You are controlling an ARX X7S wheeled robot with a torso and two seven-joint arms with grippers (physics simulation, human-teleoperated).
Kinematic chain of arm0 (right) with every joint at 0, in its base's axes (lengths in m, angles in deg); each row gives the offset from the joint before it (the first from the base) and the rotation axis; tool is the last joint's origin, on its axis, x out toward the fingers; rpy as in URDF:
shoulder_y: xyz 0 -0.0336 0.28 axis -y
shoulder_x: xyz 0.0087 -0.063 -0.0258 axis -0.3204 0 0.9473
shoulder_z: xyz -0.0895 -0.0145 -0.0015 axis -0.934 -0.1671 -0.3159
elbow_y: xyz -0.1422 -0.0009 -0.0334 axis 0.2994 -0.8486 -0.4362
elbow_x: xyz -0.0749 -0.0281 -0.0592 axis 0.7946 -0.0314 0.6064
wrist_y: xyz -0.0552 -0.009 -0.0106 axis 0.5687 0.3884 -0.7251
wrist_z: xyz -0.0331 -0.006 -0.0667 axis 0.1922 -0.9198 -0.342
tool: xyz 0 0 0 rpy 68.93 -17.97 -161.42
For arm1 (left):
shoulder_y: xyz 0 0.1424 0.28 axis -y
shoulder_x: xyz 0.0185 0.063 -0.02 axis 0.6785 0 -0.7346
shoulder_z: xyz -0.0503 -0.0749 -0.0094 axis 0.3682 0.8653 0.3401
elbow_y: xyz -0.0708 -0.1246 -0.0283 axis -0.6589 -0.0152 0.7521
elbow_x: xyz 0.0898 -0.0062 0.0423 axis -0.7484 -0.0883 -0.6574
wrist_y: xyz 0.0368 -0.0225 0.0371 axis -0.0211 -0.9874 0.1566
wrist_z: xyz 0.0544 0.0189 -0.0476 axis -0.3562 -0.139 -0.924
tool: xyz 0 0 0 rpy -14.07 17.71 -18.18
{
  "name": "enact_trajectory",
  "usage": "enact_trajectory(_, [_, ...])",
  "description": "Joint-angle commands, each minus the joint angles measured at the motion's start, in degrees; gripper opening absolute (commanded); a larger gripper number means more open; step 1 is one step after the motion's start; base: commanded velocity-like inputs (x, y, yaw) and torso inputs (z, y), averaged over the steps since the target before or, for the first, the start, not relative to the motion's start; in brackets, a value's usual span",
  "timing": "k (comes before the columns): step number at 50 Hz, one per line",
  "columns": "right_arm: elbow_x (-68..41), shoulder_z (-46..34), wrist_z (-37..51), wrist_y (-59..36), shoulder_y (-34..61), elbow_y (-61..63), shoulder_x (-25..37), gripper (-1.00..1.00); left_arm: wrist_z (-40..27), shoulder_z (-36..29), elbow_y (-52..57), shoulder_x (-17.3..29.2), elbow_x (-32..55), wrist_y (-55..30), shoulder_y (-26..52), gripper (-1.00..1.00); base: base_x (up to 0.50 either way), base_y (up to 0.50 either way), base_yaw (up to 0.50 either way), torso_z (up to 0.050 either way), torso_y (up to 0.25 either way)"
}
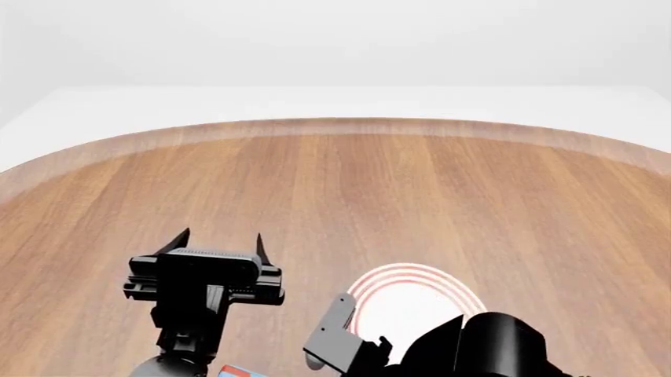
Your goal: Put the chocolate pudding to the right of the plate.
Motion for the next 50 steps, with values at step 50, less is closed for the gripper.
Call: enact_trajectory(50, [-14.5,19.9,22.9,-1.0,11.4,-8.5,9.6,-1.0,-1.4,-0.5,0.5,1.3,1.4,0.0,0.3,1.0,0.0,0.0,0.0,0.0,0.0])
